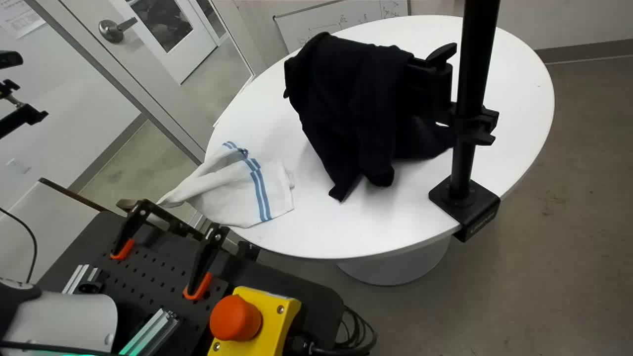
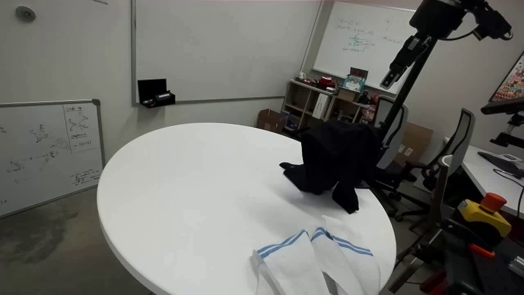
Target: Drop the black t-shirt from the stand onto the table
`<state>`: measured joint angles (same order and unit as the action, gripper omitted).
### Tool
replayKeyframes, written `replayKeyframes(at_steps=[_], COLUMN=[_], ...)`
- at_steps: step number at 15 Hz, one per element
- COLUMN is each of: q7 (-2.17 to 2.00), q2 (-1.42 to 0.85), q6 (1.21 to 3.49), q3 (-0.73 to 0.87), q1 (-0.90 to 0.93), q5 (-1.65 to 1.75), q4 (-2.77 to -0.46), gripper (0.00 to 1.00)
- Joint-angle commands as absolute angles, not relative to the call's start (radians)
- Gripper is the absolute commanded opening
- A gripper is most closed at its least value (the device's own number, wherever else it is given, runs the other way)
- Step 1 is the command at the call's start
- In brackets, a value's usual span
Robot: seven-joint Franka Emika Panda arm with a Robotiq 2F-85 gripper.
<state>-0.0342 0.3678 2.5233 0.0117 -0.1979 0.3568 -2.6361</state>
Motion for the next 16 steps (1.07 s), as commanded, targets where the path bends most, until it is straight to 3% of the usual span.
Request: replayKeyframes(at_steps=[1, 9, 16], q7=[-0.036, -0.086, 0.053], q2=[0.368, 0.209, -0.032], q6=[2.52, 2.534, 2.502], q3=[0.019, 0.061, 0.129], q1=[-0.19, -0.249, -0.195], q5=[0.359, 0.366, 0.171], q4=[-2.635, -2.503, -2.316], gripper=[1.0, 1.0, 1.0])
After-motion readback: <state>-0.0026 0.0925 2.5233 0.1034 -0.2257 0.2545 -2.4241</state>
